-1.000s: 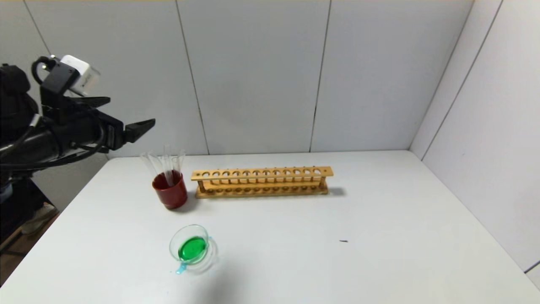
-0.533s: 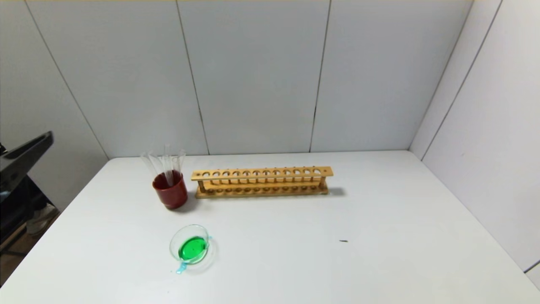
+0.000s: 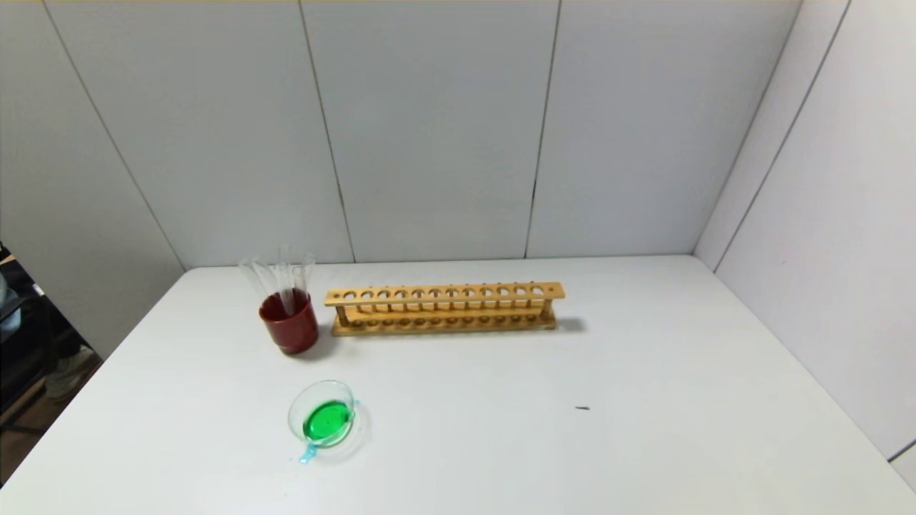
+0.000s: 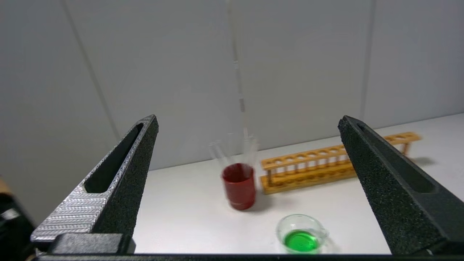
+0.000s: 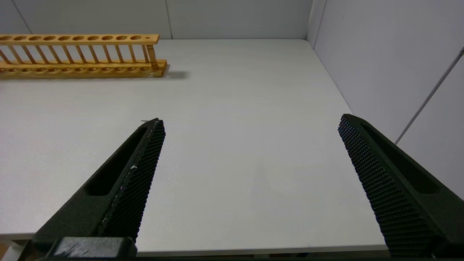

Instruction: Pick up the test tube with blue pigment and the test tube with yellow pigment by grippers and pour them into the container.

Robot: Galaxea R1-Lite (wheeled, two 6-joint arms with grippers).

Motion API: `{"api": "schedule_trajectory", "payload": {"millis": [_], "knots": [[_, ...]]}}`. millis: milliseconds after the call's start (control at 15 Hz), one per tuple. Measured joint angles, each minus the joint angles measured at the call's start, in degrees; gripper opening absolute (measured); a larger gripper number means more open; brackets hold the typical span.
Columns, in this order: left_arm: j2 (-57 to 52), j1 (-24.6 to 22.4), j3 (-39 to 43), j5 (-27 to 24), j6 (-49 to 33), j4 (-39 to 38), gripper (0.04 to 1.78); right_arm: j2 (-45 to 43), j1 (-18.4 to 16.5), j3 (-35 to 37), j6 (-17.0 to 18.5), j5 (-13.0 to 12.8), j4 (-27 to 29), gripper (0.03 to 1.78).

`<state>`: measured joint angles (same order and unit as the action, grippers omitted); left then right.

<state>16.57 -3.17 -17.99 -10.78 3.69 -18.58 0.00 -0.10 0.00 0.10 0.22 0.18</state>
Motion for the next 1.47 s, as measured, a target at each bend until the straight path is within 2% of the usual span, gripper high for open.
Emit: {"api": "schedule_trajectory", "payload": {"millis": [200,400,733,933,1000,1200,1467], "knots": [[-2.0,4.0,0.1,-0.5,-0.6,0.9,1.75,0.0,0.0,0.0,0.0,0.0,0.0,1.75],[-6.3,4.0,4.4,-0.6,-1.1,3.4,1.75,0.0,0.0,0.0,0.0,0.0,0.0,1.75],[-14.9,3.2,16.7,1.0,0.8,9.1,1.75,0.0,0.0,0.0,0.0,0.0,0.0,1.75],[-16.3,3.1,17.8,7.7,6.6,17.7,1.75,0.0,0.0,0.0,0.0,0.0,0.0,1.75],[-16.5,3.1,17.8,8.4,7.2,19.2,1.75,0.0,0.0,0.0,0.0,0.0,0.0,1.75],[-16.6,3.0,17.7,8.7,3.5,19.9,1.75,0.0,0.0,0.0,0.0,0.0,0.0,1.75],[-16.7,3.0,17.4,8.2,2.7,20.7,1.75,0.0,0.0,0.0,-0.2,0.0,0.0,1.75]]}}
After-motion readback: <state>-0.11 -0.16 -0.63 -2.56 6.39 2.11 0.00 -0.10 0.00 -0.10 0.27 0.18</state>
